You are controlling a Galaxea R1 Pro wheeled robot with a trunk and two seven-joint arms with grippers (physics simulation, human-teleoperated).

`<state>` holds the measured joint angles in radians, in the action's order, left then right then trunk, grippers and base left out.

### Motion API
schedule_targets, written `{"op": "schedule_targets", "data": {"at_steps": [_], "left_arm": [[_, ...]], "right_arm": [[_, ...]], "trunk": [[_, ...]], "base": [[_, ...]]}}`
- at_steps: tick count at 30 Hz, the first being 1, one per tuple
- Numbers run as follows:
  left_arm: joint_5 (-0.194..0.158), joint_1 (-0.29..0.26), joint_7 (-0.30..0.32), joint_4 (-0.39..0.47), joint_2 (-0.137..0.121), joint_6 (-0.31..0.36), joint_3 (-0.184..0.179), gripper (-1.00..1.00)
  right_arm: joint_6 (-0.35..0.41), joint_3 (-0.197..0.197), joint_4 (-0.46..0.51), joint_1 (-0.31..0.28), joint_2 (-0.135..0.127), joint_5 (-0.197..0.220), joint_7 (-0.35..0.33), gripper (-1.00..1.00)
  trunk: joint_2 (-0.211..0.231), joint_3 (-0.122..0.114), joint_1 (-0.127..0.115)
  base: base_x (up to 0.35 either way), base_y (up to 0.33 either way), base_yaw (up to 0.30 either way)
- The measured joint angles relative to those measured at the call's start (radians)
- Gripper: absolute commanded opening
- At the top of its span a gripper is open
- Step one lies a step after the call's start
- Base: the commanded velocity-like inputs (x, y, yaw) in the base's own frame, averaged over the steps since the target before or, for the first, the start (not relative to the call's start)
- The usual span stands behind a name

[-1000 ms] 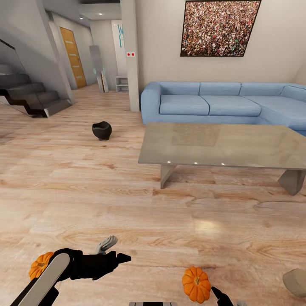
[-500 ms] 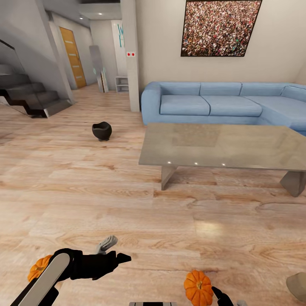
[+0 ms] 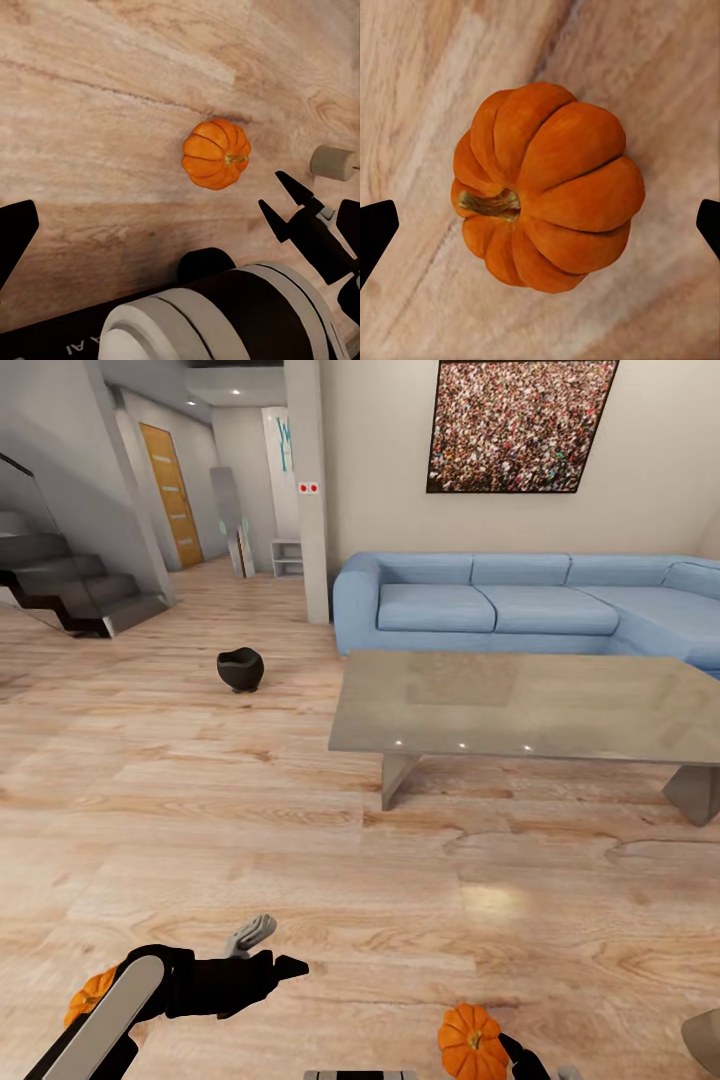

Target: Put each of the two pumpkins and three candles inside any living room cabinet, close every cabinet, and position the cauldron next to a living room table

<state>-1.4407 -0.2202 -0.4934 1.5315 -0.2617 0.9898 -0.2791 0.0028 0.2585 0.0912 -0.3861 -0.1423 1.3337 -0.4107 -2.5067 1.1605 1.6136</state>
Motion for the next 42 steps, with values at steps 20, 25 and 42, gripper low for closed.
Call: {"op": "schedule_targets", "data": {"at_steps": [20,25,42], "left_arm": [[0.000,0.000,0.000,0.000,0.000,0.000,-0.001,1.00],[0.000,0.000,0.001,0.000,-0.001,0.000,0.008,1.00],[0.000,0.000,0.008,0.000,0.000,0.000,0.009,1.00]], "right_arm": [[0.000,0.000,0.000,0.000,0.000,0.000,0.000,1.00],[0.000,0.000,0.000,0.000,0.000,0.000,0.000,1.00],[-0.001,-0.005,0.000,0.000,0.000,0.000,0.000,1.00]], "trunk": [[0.000,0.000,0.000],[0.000,0.000,0.000],[-0.002,0.035,0.004]], "base": [[0.066,0.033,0.000],[0.005,0.002,0.000],[0.000,0.000,0.000]]}}
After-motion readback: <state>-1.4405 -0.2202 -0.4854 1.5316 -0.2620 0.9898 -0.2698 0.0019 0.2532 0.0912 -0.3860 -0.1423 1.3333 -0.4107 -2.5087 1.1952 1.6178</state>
